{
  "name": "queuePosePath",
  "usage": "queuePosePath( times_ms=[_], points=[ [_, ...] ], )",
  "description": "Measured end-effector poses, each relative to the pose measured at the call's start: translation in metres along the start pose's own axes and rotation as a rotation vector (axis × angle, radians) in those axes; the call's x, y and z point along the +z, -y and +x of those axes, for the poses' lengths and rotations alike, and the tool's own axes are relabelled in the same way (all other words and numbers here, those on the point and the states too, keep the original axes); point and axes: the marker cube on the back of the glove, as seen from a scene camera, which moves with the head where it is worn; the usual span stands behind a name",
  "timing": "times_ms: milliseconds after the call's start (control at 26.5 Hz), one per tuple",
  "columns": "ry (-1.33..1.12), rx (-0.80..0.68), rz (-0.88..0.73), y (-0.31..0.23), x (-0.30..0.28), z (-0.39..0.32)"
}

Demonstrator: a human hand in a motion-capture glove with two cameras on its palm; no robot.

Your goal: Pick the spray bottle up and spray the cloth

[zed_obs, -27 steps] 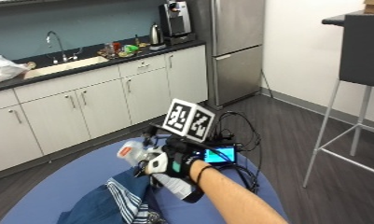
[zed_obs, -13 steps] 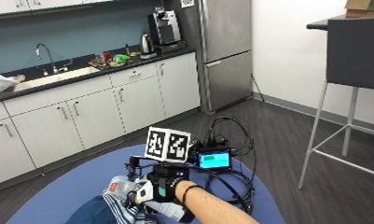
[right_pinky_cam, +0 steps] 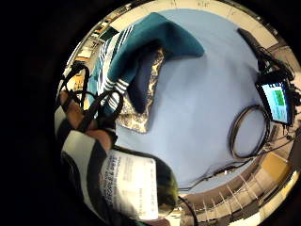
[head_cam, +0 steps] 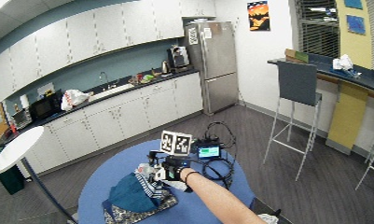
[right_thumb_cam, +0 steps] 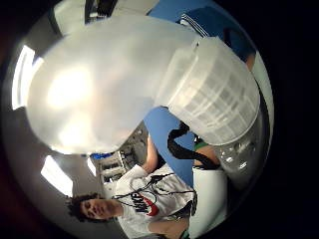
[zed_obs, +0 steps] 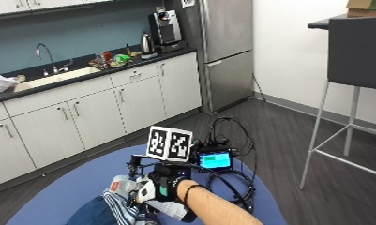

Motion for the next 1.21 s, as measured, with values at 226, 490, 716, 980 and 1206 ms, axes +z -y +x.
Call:
queuePosePath(
  times_ms=[226,490,716,980,1206],
  points=[
    [-0.01,-0.001,0.013,-0.001,-0.006,-0.001],
    [0.025,-0.009,0.044,-0.01,-0.014,0.006],
    [0.17,-0.094,0.165,-0.032,-0.029,0.001],
    [0.485,-0.361,0.387,-0.098,-0.067,-0.022],
    [0.616,-0.532,0.394,-0.107,-0.034,-0.081]
  ],
)
